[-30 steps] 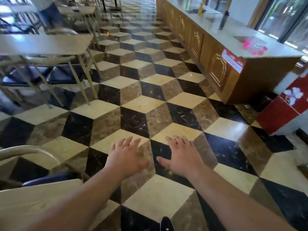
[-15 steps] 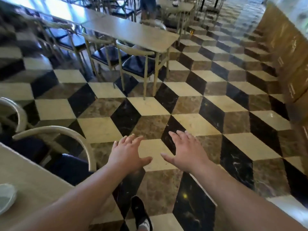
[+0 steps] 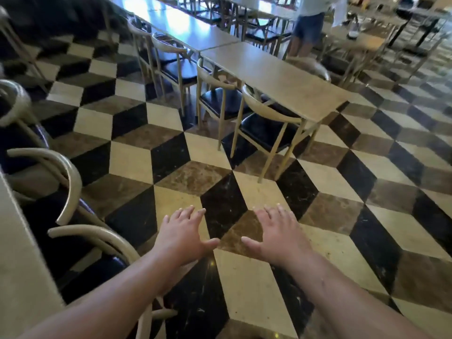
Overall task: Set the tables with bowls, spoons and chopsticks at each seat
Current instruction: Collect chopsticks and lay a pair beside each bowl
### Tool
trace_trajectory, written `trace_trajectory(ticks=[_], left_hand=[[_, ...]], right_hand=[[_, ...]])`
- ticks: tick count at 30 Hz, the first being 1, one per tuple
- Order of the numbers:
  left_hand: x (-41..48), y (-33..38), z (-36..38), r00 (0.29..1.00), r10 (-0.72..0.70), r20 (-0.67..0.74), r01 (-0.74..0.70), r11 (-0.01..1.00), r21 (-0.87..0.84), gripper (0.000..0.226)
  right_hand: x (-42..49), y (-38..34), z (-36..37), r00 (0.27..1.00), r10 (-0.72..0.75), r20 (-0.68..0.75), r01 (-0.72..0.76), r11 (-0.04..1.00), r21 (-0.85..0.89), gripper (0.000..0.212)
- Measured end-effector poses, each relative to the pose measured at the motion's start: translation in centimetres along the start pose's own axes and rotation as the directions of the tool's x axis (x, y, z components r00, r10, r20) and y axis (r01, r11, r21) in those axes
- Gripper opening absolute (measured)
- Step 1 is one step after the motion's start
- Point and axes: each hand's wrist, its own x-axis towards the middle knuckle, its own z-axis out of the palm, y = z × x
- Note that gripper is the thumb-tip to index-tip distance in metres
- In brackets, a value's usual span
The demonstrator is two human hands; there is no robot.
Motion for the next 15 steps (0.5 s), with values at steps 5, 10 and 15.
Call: trace_trajectory(ticks=[5, 10, 15], left_hand=[[6.7, -3.2, -4.1, 0.983, -0.158, -0.092, 0.156, 0.987, -0.025, 0.102], [12.3, -6.0, -8.4, 0.923, -0.360, -0.135, 0.356, 0.933, -0.053, 0.103], [16.1, -7.9, -12.5, 0.828, -0.546, -0.126, 0.535, 0.837, -0.115, 0.104]], right_hand=[[11.4, -2.5, -5.2, 0.983, -0.183, -0.003, 0.182, 0.981, -0.069, 0.092], [23.4, -6.0, -9.6, 0.935, -0.353, 0.012, 0.353, 0.932, -0.082, 0.093], [32.2, -9.8, -14.1, 0.850, -0.520, 0.086, 0.527, 0.844, -0.103, 0.090]])
